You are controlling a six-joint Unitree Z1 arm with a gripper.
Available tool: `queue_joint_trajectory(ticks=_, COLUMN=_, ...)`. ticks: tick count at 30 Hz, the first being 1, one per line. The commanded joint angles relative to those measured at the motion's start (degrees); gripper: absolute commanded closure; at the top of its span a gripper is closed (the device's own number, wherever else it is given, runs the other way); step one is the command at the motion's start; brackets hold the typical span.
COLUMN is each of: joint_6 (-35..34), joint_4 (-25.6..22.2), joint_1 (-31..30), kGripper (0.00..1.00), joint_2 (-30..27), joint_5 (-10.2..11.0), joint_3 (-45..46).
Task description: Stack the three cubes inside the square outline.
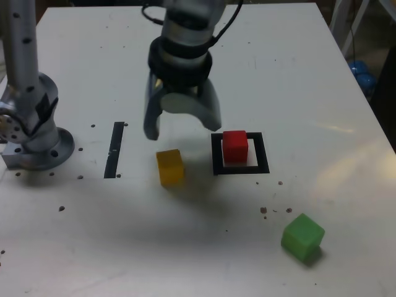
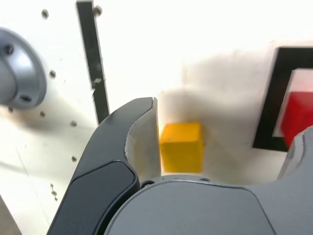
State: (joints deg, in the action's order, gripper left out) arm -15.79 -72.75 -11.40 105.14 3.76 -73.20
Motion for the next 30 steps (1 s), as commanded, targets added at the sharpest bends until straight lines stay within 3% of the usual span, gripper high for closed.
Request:
queue_joint_trajectory(ticks=1, joint_6=-1.05, joint_4=0.09, joint_1=-0.91, kGripper=0.02, joint_2=-0.64, joint_5=-0.58, joint_3=0.66)
queue_joint_trajectory(ticks=12, joint_6=-3.54, joint_4=4.56, joint_1=-4.81, kGripper=0.04, joint_2=-0.44, joint_5=-5.32, joint_3=6.67)
queue_joint_trajectory(ticks=21, joint_6=-3.1, joint_4=7.98, joint_1=-5.12, kGripper=0.1, joint_2=1.2, joint_5=-6.8, joint_3=8.93)
queue_joint_trajectory(ticks=26, joint_6=-2.3, joint_4=9.48, joint_1=-5.12, kGripper=0.17, joint_2=2.54, joint_5=-7.87, joint_3=9.33)
queue_joint_trajectory(ticks=30, joint_6=-2.06, joint_4=10.36, joint_1=-5.12, kGripper=0.29, joint_2=3.07, joint_5=-8.19, joint_3=9.62)
